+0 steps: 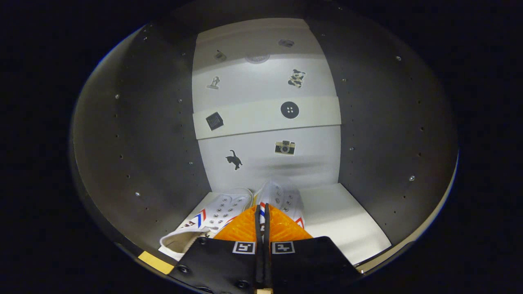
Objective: Open the shoe cabinet door, grab the shoes and put them into the shoe cabinet, then close the shoe cabinet door.
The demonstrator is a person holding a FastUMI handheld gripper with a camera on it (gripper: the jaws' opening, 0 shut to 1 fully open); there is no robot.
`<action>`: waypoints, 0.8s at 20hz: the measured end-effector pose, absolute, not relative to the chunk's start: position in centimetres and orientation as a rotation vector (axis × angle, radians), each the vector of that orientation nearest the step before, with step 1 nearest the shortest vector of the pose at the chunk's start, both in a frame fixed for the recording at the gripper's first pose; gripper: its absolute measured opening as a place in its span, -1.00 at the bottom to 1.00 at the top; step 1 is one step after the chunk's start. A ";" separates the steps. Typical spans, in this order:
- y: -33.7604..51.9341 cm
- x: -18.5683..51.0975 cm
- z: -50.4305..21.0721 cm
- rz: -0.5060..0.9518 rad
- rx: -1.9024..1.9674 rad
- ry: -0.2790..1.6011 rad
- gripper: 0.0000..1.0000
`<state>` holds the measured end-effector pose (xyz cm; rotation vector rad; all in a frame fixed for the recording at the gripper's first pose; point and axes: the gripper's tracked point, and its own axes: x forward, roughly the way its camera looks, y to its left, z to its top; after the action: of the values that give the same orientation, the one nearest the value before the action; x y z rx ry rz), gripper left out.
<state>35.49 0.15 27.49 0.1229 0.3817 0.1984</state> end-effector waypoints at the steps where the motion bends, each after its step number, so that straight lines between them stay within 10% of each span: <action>1: 0.1 35.9 27.8 0.183 0.103 0.365 -0.98; 6: 0.3 35.1 29.4 0.182 0.068 0.320 -0.73; 11: -1.3 29.2 34.6 0.152 0.083 0.229 0.95; 16: -2.6 18.5 39.0 0.195 0.044 0.144 0.95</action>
<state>18.49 -2.59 38.95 0.0437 0.1436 0.1947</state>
